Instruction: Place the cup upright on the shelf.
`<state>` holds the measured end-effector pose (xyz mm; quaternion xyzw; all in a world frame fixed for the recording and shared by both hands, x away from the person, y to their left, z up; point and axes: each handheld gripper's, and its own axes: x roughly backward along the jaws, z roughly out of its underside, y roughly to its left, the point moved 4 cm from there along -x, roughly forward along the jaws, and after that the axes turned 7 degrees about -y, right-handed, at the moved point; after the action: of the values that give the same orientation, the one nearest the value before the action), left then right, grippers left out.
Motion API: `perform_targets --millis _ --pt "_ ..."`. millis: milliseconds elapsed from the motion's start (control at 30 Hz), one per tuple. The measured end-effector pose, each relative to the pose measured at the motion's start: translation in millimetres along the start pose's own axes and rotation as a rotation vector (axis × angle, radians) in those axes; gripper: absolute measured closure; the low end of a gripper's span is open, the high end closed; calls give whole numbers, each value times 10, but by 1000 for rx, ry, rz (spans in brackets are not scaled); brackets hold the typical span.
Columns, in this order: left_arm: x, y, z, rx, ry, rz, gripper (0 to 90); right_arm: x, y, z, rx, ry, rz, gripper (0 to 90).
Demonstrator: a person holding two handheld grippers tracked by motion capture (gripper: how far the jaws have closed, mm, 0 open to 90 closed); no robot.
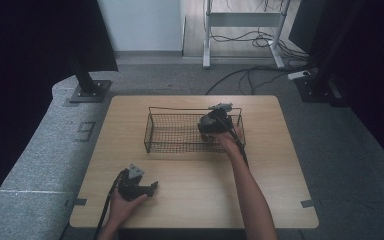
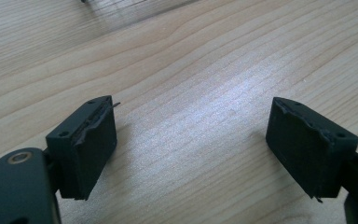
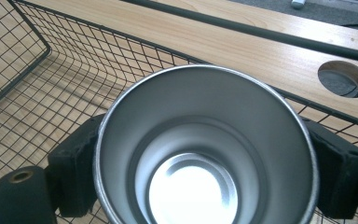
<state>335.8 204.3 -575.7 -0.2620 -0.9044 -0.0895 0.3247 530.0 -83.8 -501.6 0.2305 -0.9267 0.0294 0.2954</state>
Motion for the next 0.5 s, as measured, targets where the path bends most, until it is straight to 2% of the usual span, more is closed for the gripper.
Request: perform_targets --millis 500 --pt "0 0 0 0 0 0 163 -35 9 48 18 59 20 130"
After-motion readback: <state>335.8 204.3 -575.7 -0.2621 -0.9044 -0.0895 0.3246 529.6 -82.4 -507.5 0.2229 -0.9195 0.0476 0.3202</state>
